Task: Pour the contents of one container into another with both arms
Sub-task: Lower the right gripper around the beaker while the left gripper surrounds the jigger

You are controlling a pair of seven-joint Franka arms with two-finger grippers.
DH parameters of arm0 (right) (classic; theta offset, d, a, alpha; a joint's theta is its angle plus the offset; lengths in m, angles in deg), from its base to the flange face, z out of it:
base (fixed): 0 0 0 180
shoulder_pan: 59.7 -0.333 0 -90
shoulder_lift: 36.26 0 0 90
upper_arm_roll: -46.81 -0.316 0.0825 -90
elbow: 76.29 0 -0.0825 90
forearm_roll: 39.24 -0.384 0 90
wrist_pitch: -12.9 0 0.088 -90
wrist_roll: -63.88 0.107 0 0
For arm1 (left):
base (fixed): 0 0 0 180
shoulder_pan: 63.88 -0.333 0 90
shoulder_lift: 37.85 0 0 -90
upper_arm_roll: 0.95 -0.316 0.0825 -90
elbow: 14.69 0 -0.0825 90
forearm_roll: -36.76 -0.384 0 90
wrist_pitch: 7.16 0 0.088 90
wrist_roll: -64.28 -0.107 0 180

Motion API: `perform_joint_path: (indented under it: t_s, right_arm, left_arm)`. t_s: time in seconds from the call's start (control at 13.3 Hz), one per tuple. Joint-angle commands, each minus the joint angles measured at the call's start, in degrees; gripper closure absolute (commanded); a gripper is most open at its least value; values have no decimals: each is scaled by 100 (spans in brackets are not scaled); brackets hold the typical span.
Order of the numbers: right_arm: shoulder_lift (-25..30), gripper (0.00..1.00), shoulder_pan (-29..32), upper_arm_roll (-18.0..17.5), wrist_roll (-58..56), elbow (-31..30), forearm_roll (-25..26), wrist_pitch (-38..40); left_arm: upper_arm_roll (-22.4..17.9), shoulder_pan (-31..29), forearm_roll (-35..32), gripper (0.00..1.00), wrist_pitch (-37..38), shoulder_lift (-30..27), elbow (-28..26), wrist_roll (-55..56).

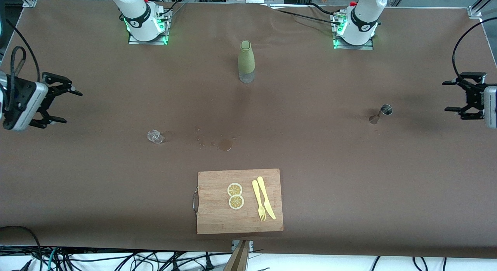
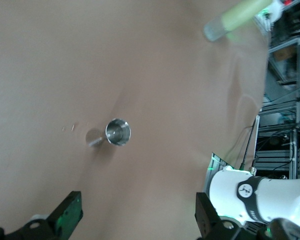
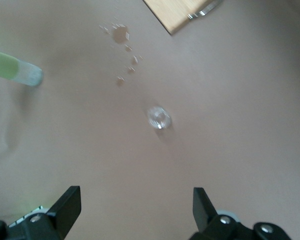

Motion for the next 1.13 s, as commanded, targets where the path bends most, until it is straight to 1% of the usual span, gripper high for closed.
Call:
perform_joint_path:
  t_s: [0.0, 0.08, 0.23, 0.3, 0.38, 0.53, 0.68, 0.83, 0.98, 1.05]
  right_arm:
    - [-356, 1, 340, -13, -1223, -333, -903, -122]
    - [-480, 1, 411, -13, -1671, -456, -1211, -192]
    - [-700, 1, 516, -13, -2524, -720, -1669, -359]
    - [-814, 1, 560, -13, -2955, -878, -1967, -394]
    - [-980, 1, 595, -13, -3429, -1010, -2301, -395]
    - [-1445, 1, 666, -13, -4448, -1064, -2890, -325]
    - [-1815, 1, 692, -13, -5241, -1073, -3305, -254]
    - [-2167, 1, 710, -13, -5952, -1064, -3708, -105]
    - [-2615, 1, 745, -13, -6743, -1055, -4201, 18]
    - [-2799, 1, 745, -13, -7052, -1055, -4325, 53]
  left_arm:
    - [-12, -405, 586, 0, 176, 863, 175, -1400]
    - [-12, -554, 875, 0, 176, 1118, 158, -1779]
    - [-21, -774, 1429, 0, 167, 1576, 140, -2412]
    - [-21, -845, 1649, 0, 167, 1743, 44, -2868]
    - [-21, -898, 1938, 0, 159, 1849, -113, -3456]
    - [-100, -925, 2396, 0, 141, 2017, -456, -4538]
    - [-126, -960, 2818, 0, 123, 2244, -650, -5364]
    - [-135, -1030, 3039, 0, 202, 2570, -730, -6226]
    - [-144, -1170, 3092, 0, 290, 2615, -958, -6702]
    - [-144, -1171, 3162, 0, 290, 2615, -1046, -6922]
